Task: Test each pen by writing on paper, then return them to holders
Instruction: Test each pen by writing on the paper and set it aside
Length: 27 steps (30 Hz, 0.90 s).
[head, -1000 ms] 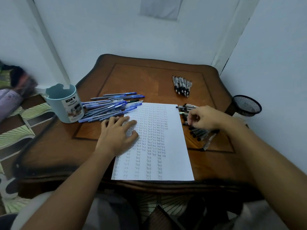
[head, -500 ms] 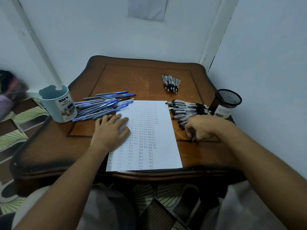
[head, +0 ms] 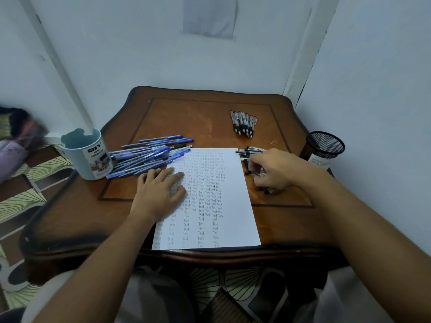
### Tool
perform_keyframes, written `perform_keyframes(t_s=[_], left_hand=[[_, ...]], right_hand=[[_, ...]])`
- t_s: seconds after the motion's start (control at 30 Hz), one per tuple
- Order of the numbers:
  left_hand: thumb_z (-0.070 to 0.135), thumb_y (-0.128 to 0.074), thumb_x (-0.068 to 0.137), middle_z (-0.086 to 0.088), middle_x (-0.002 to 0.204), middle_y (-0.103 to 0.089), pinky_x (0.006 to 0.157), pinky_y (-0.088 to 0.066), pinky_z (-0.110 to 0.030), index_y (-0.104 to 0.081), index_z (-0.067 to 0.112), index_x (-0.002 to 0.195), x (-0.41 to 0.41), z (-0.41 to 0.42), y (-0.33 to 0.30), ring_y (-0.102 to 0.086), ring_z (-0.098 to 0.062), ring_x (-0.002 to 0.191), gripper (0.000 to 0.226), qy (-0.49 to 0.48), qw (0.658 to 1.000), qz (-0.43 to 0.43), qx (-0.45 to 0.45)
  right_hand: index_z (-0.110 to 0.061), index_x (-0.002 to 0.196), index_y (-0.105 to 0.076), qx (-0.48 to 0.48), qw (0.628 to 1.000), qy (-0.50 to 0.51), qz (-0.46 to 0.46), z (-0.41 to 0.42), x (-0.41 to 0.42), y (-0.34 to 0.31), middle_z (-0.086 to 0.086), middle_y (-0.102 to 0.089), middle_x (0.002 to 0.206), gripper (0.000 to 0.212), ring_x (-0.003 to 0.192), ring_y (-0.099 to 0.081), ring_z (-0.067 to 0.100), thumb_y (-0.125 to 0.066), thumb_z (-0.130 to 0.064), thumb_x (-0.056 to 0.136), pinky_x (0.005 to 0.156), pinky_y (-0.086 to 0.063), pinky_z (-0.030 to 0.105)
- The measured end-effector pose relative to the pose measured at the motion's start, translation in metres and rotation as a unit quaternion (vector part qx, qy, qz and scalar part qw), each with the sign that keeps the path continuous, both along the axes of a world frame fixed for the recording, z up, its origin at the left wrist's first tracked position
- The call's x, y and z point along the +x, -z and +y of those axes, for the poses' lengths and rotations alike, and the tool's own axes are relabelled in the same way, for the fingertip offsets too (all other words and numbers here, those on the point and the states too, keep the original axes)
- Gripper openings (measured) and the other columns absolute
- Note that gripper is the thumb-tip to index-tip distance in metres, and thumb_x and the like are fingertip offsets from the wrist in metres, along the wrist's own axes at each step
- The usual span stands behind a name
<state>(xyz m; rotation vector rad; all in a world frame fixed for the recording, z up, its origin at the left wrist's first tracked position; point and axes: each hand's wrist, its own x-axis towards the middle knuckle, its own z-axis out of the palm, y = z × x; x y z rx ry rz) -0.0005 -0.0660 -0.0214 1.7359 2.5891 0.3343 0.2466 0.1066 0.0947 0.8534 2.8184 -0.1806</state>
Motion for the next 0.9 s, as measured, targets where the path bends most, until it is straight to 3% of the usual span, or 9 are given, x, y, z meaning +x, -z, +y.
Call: perform_keyframes(t_s=[0.1,0.3,0.37,0.43,0.53,0.63,0.7,0.8,0.9], left_hand=[[0.063,-0.014,0.084,0.011,0.155,-0.037,0.11,-0.015,-0.042,-0.044,0.044,0.142,-0.001,0.0,0.0,-0.027,-0.018,0.139,0.068,-0.001,1.0,-0.001,0.004],[0.062,-0.016,0.085,0.011,0.155,-0.037,0.109,-0.014,-0.042,-0.044,0.043,0.142,0.0,0.0,0.0,-0.027,-0.018,0.139,0.066,0.001,1.0,-0.005,0.007],[0.062,-0.017,0.086,0.011,0.155,-0.037,0.109,-0.014,-0.043,-0.044,0.043,0.141,-0.001,0.0,0.0,-0.026,-0.018,0.139,0.065,0.001,1.0,-0.008,0.007],[0.061,-0.018,0.086,0.01,0.154,-0.037,0.11,-0.014,-0.043,-0.045,0.042,0.141,-0.001,0.0,-0.001,-0.027,-0.019,0.139,0.064,0.001,1.0,-0.009,0.011],[0.061,-0.019,0.087,0.011,0.154,-0.038,0.11,-0.015,-0.044,-0.045,0.043,0.141,-0.002,0.001,-0.001,-0.027,-0.018,0.138,0.063,0.002,1.0,-0.007,0.01],[0.061,-0.018,0.086,0.01,0.154,-0.039,0.111,-0.016,-0.045,-0.046,0.042,0.14,-0.002,0.001,-0.001,-0.028,-0.019,0.137,0.064,0.004,1.0,-0.011,0.014],[0.062,-0.018,0.085,0.01,0.153,-0.039,0.111,-0.017,-0.046,-0.046,0.043,0.14,-0.002,0.001,-0.001,-0.029,-0.019,0.137,0.065,0.004,1.0,-0.011,0.015],[0.062,-0.017,0.084,0.011,0.153,-0.039,0.11,-0.016,-0.044,-0.046,0.043,0.14,-0.002,0.0,-0.001,-0.028,-0.018,0.137,0.066,0.001,1.0,-0.011,0.016],[0.062,-0.017,0.084,0.01,0.153,-0.039,0.11,-0.016,-0.045,-0.047,0.042,0.14,-0.002,0.001,-0.001,-0.029,-0.019,0.137,0.067,0.002,1.0,-0.014,0.02]], right_hand=[[-0.021,0.12,-0.059,0.023,0.991,-0.004,0.129,-0.004,-0.012,0.002,-0.001,-0.061,0.105,0.021,0.098,-0.054,0.018,-0.051,-0.024,0.101,0.076,-0.044,0.032],[-0.022,0.144,-0.049,-0.105,0.915,0.067,0.384,-0.011,-0.037,0.031,-0.001,-0.061,0.123,0.039,0.092,-0.053,-0.003,-0.037,-0.016,0.107,0.081,-0.041,0.019],[-0.026,0.135,-0.057,-0.179,0.859,0.137,0.459,-0.016,-0.043,0.042,-0.007,-0.065,0.098,0.036,0.062,-0.047,-0.003,-0.039,-0.014,0.106,0.06,-0.039,0.017],[-0.029,0.114,-0.065,-0.245,0.798,0.219,0.505,-0.016,-0.049,0.048,0.0,-0.055,0.075,0.028,0.053,-0.039,0.007,-0.042,-0.017,0.104,0.047,-0.032,0.026],[-0.026,0.111,-0.064,-0.357,0.701,0.292,0.544,-0.016,-0.055,0.049,0.008,-0.058,0.078,0.023,0.054,-0.039,0.013,-0.05,-0.01,0.101,0.044,-0.032,0.026],[-0.017,0.12,-0.054,-0.482,0.58,0.295,0.587,-0.016,-0.056,0.045,0.016,-0.07,0.092,0.029,0.067,-0.056,0.016,-0.053,0.003,0.099,0.058,-0.049,0.026],[-0.009,0.112,-0.06,-0.482,0.582,0.294,0.585,-0.017,-0.055,0.047,0.011,-0.074,0.092,0.012,0.079,-0.06,0.018,-0.054,-0.01,0.102,0.068,-0.052,0.028],[-0.013,0.104,-0.059,-0.43,0.649,0.311,0.545,-0.019,-0.051,0.056,0.005,-0.076,0.083,0.023,0.061,-0.049,0.011,-0.046,-0.033,0.106,0.054,-0.038,0.023],[-0.016,0.109,-0.042,-0.467,0.625,0.306,0.546,-0.021,-0.048,0.065,0.019,-0.074,0.084,0.015,0.053,-0.057,0.018,-0.042,-0.031,0.107,0.049,-0.048,0.026]])
